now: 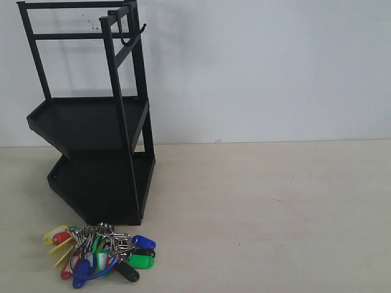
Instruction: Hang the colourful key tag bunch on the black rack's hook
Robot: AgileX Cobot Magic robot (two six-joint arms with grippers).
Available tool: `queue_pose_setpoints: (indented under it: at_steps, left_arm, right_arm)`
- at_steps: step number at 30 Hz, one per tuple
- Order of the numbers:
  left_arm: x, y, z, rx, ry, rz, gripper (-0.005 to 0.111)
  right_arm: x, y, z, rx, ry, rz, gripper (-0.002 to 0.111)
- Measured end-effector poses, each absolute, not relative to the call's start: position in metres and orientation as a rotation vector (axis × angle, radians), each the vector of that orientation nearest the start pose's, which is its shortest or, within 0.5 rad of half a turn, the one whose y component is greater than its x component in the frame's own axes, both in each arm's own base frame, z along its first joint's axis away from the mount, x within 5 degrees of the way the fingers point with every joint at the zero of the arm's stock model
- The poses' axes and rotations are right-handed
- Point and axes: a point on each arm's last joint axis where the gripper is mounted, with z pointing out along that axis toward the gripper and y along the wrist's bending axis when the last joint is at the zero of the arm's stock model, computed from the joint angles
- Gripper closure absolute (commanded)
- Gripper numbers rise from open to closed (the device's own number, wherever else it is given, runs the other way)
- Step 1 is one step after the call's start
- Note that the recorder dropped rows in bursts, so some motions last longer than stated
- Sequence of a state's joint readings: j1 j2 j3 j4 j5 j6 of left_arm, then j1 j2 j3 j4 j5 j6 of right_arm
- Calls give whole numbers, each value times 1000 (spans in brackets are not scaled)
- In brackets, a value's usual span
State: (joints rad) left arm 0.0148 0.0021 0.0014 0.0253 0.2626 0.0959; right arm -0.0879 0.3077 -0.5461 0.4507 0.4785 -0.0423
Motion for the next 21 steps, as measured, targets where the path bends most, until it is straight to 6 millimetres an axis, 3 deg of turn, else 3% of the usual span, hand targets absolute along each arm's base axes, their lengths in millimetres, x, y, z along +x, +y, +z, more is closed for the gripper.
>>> queue_pose_setpoints:
  at_steps: [8,21]
  left_arm:
    - [55,1,189,89,1748,106,102]
    - [55,1,189,89,1748,106,102]
  right_arm:
    - [90,36,323,157,1774,745,109]
    - [113,44,293,79,1956,836,109]
